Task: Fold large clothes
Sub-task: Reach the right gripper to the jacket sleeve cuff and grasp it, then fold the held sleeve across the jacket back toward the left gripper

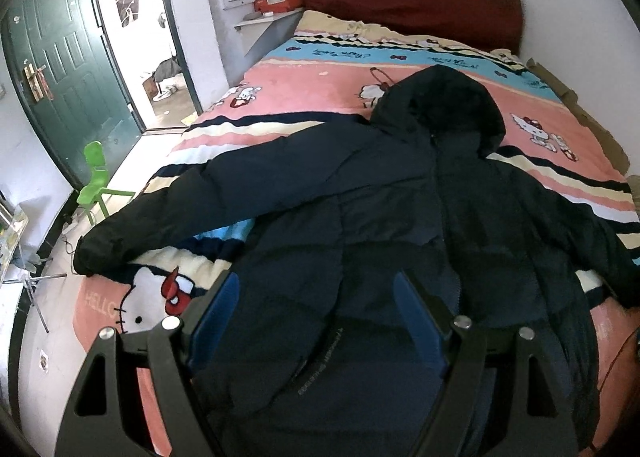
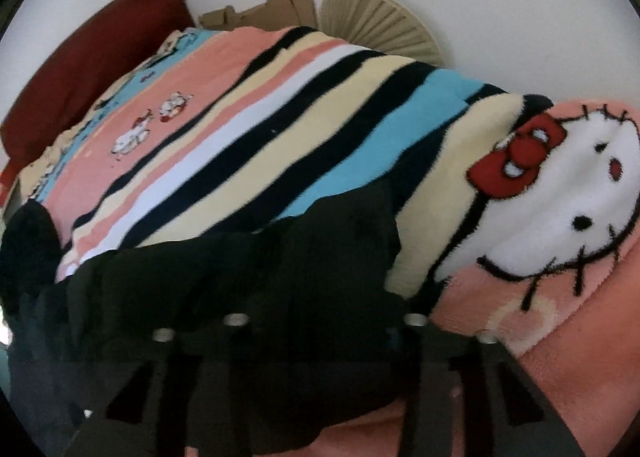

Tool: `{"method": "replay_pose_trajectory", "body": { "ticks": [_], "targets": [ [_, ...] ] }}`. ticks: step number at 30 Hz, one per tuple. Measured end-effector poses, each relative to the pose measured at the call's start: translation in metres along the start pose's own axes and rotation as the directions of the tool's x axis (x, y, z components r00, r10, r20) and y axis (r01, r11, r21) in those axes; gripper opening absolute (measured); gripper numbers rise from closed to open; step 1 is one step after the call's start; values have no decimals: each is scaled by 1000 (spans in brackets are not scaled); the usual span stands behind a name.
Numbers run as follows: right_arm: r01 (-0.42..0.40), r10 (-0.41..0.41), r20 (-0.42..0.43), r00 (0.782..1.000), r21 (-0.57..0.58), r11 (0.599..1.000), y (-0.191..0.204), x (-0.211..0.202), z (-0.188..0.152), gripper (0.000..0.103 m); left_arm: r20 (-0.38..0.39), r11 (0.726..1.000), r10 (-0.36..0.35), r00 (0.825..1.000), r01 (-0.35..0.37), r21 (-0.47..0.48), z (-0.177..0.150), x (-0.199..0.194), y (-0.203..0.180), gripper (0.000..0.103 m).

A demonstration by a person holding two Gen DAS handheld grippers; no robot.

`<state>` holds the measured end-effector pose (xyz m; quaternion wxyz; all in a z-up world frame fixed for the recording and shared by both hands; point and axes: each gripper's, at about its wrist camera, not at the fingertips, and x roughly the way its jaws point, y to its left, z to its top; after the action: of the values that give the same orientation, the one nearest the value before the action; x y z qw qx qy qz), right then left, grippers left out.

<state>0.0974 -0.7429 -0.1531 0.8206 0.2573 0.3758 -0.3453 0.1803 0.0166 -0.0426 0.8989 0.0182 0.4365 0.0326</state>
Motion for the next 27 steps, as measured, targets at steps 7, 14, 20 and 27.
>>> {"method": "replay_pose_trajectory", "body": {
  "ticks": [7, 14, 20, 27],
  "targets": [
    [-77, 79, 51, 996, -32, 997, 19, -29, 5, 16, 25, 1000, -10, 1000, 11, -19, -1, -11, 11, 79],
    [-183, 196, 96, 976, -132, 974, 66, -89, 4, 14, 46, 998, -29, 999, 31, -54, -6, -22, 30, 79],
    [-238, 273, 117, 955, -250, 939, 134, -147, -2, 13, 74, 996, -43, 996, 48, -71, -17, -32, 54, 79],
    [-289, 362, 128, 923, -392, 874, 235, -205, -14, 13, 90, 993, -63, 994, 71, -93, -26, -34, 85, 79]
  ]
}}
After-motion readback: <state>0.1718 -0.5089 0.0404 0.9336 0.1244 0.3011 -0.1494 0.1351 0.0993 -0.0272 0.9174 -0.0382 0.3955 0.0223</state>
